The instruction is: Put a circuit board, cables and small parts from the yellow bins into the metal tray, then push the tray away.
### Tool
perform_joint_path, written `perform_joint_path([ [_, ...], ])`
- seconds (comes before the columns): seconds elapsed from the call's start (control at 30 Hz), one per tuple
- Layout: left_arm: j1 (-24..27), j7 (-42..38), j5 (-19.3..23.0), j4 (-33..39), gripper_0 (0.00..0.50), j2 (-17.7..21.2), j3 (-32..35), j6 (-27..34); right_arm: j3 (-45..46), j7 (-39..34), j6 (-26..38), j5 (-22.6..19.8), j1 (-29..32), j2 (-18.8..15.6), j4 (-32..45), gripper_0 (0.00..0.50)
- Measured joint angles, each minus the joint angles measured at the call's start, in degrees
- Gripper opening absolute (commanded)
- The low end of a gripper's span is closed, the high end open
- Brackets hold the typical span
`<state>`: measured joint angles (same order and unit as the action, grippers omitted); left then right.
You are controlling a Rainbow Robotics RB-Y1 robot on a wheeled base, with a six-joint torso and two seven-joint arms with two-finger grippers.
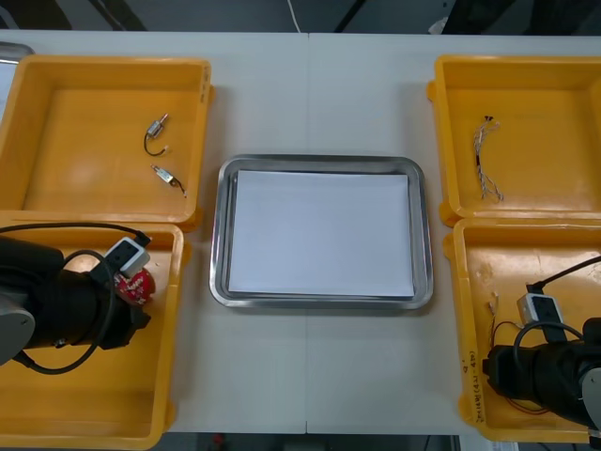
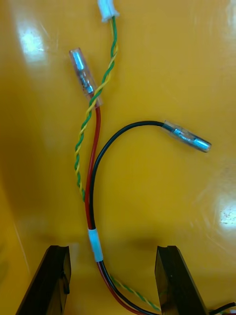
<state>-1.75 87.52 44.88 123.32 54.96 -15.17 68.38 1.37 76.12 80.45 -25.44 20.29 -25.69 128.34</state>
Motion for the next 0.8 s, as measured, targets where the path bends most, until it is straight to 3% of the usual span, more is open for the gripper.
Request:
perform_joint_path([
  [0.67,1.0,0.0,-0.2,-2.1,0.5,0.0,-0.7,-1.5,-1.4,0.0,-0.4,1.9,0.2,0.0,0.0,0.5],
  [0.73,1.0,0.0,-0.2,-2.1,0.331,0.0,-0.7,-1.6,-1.7,0.0,-0.4,2.3,0.2,0.0,0.0,0.5],
  [0.77,1.0,0.0,-0.2,-2.2,0.046,0.0,-0.7,-1.7,-1.9,0.0,-0.4,2.6,0.2,0.0,0.0,0.5],
  [0.8,1.0,0.0,-0.2,-2.2,0.0,0.0,-0.7,-1.7,-2.0,0.0,-0.4,2.8,0.2,0.0,0.0,0.5],
])
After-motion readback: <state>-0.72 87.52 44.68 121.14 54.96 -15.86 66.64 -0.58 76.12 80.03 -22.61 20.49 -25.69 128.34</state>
